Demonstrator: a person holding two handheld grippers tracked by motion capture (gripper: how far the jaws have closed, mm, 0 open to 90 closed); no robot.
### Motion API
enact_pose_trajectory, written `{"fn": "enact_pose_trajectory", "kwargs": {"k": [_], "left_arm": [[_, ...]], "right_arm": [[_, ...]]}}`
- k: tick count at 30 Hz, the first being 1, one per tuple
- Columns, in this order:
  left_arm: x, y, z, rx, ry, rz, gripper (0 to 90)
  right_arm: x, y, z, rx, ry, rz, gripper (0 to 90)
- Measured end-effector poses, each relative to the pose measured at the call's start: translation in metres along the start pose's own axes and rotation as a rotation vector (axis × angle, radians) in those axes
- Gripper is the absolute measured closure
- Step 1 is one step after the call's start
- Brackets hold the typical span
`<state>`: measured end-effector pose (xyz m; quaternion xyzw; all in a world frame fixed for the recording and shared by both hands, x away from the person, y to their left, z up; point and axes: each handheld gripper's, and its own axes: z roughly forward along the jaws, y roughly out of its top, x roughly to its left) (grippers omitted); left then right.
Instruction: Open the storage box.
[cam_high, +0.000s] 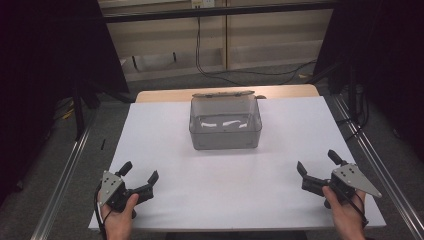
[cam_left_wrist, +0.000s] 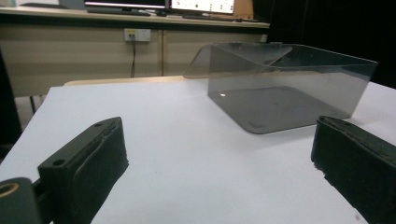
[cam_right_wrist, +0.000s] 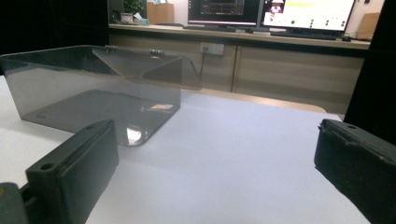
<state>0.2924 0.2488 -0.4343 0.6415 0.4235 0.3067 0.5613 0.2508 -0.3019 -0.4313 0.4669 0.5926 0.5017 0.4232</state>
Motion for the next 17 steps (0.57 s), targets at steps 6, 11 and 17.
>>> {"fn": "enact_pose_trajectory", "kwargs": {"k": [6,11,17], "left_arm": [[-0.0019,-0.0017,0.0011,0.016,-0.007,0.005,3.3],[-0.0006,-0.0014,0.0008,0.009,0.000,-0.012,3.3],[0.0025,-0.0012,0.0003,0.009,0.009,-0.034,3.3]], "right_arm": [[-0.0058,-0.0055,-0.0103,-0.005,-0.017,0.010,0.0],[-0.0067,-0.0073,-0.0073,0.003,-0.024,0.020,0.0],[-0.0035,-0.0068,-0.0062,-0.006,-0.017,0.017,0.1]]}}
